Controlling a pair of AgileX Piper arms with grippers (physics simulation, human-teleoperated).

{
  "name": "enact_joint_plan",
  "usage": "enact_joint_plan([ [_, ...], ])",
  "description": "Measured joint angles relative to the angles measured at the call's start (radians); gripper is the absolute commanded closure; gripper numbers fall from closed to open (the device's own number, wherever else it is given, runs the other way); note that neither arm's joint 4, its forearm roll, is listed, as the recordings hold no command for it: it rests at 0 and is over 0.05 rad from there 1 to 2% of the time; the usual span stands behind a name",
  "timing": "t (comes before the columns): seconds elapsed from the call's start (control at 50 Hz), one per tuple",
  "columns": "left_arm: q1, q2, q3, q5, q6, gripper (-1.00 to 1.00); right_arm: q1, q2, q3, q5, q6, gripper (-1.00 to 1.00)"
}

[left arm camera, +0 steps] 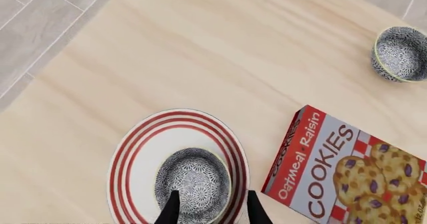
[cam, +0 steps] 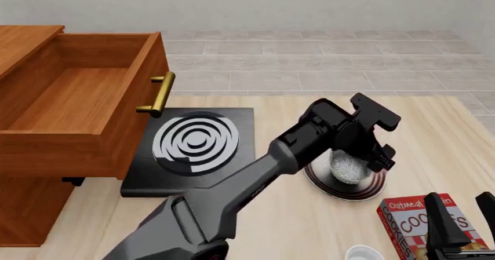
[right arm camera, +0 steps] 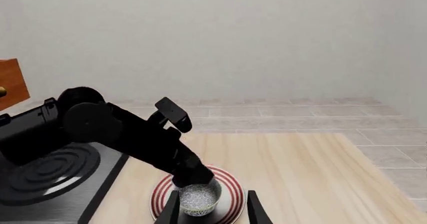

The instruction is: Pick the akita bowl in the top layer of the wooden cabinet and place it on the plate.

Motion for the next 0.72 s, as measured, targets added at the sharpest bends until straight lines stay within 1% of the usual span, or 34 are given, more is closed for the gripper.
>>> enact_joint_plan([
  [0.72, 0.003, -0.132, -0.001, 0.058, 0.041, -1.00, 0.001, 0.000, 0.000, -0.010, -0.020, -1.00],
])
